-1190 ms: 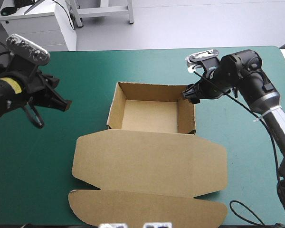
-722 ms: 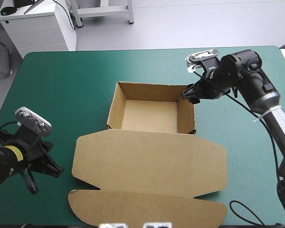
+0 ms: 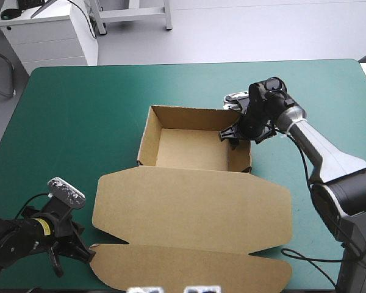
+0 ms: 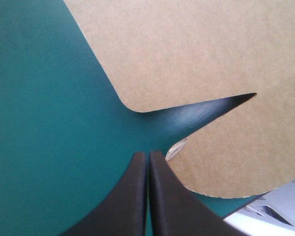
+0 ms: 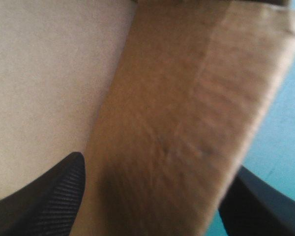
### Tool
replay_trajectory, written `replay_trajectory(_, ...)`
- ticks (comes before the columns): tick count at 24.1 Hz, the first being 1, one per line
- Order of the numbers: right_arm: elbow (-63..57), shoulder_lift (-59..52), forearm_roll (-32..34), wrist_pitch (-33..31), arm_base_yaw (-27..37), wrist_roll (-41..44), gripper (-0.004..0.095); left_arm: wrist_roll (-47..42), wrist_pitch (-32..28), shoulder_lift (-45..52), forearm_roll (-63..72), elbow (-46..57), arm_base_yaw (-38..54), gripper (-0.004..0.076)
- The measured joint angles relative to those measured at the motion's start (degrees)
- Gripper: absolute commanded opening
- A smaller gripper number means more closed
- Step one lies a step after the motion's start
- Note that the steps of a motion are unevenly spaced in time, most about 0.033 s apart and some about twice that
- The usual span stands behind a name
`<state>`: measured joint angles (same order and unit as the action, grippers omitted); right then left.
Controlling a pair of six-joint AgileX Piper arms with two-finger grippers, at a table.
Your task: Fold the box
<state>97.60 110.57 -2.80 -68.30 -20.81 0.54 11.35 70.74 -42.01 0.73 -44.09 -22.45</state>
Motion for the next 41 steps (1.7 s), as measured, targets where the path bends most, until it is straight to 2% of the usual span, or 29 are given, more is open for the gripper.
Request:
replay_trajectory(4, 0.0, 2.6, -0.8, 0.1, 0.0, 0.1, 0.0280, 0.0, -0.4, 0.1, -0.2, 0.0, 0.0, -0.0008)
replay_trajectory(8, 0.0, 2.9, -0.5, 0.1, 0.0, -0.1, -0.0018, 0.0, -0.6, 0.1, -0.7, 0.0, 0.0, -0.0008)
replay_trajectory(14, 0.1, 2.9, -0.1, 0.3, 0.0, -0.5, -0.0019, 0.0, -1.0, 0.1, -1.1, 0.0, 0.0, -0.0008)
replay_trajectory(20, 2.3, 2.9, 3.7, 0.3, -0.1, -1.4, -0.0019, 0.0, -1.3, 0.1, -2.6, 0.1, 0.0, -0.0008)
replay_trajectory(24, 6.2, 3.0, 4.4, 0.2, 2.4, -2.8, -0.0019, -0.2, -1.3, 0.1, -2.6, 0.1, 0.0, -0.0008)
replay_trajectory(30, 11.7, 3.0, 5.7, 1.0, 18.3, -4.1, -0.0019, -0.6, -1.3, 0.1, -2.6, 0.1, 0.0, -0.0008)
replay_trajectory(34, 11.8, 4.2, 6.5, 3.5, 32.3, -4.2, -0.0019, -1.0, -1.4, 0.1, -2.6, 0.1, 0.0, -0.0008)
replay_trajectory(38, 11.8, 6.4, 6.5, 3.6, 40.9, -4.8, -0.0019, -1.1, -1.4, 0.1, -2.6, 0.1, 0.0, -0.0008)
replay_trajectory(41, 11.8, 8.2, 5.9, 3.4, 43.5, -5.5, -0.0019, -1.1, -1.9, 0.1, -2.6, 0.1, 0.0, -0.0008)
